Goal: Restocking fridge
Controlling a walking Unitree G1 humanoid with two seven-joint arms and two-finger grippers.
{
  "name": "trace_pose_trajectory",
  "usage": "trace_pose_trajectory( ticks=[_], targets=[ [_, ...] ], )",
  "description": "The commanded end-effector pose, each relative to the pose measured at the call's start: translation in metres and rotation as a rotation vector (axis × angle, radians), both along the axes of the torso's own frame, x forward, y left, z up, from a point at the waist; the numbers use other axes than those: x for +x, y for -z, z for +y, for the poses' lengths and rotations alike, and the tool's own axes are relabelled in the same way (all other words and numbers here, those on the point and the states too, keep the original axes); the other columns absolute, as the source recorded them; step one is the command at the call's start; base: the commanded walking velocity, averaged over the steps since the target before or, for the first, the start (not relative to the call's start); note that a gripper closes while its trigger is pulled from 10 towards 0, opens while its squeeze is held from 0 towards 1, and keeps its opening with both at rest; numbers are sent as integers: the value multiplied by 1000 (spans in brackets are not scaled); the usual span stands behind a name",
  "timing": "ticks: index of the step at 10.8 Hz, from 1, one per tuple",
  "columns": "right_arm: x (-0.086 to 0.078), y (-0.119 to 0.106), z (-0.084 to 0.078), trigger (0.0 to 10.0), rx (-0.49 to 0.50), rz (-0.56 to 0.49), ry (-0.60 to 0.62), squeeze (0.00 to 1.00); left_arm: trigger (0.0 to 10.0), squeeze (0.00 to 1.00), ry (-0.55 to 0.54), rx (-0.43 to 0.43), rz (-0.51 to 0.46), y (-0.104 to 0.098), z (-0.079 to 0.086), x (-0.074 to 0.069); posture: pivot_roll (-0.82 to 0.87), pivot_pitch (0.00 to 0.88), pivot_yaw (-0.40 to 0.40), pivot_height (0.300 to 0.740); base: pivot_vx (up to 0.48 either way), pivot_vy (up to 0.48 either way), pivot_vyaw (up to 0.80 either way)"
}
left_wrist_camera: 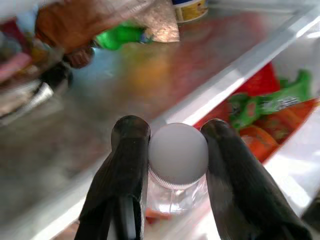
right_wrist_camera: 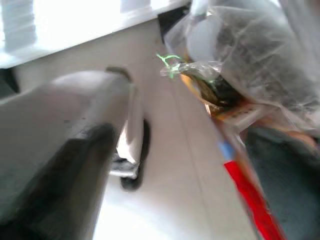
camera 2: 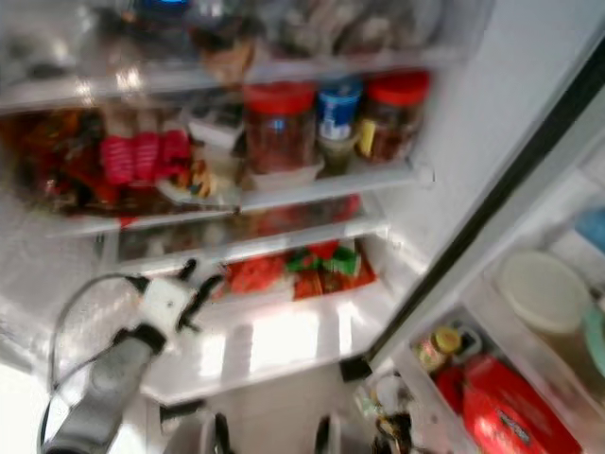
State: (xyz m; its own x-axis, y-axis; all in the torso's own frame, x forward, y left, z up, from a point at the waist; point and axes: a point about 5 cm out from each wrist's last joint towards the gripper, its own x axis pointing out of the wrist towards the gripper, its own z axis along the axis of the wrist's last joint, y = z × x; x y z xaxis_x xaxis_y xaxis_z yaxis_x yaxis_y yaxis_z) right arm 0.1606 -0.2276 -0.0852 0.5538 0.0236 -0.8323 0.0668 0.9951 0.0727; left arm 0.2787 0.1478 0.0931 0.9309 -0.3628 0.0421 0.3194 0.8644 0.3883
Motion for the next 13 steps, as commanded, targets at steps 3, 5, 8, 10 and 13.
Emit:
trace_pose_trajectory(
  ticks=[3,5,8,10,13],
  targets=[
    [-11,5,1,10000,12,36,17,0,10000,0,120,88,-192,-33,-25,-4,52,162,-23,655,0,0,0],
    [-12,5,1,10000,18,36,18,0,10000,0,157,117,-237,-47,-29,-6,53,154,-20,655,0,0,0],
    [-11,5,2,10000,22,36,20,0,10000,0,194,255,-240,-45,-29,-9,56,150,-18,655,0,0,0],
    [-10,5,3,10000,26,29,23,0,10000,0,184,292,-226,-38,-25,-5,49,154,-18,655,0,0,0],
    [-9,4,2,10000,28,18,34,0,10000,0,175,678,-242,-19,-19,13,50,162,-19,655,0,0,0]
  ],
)
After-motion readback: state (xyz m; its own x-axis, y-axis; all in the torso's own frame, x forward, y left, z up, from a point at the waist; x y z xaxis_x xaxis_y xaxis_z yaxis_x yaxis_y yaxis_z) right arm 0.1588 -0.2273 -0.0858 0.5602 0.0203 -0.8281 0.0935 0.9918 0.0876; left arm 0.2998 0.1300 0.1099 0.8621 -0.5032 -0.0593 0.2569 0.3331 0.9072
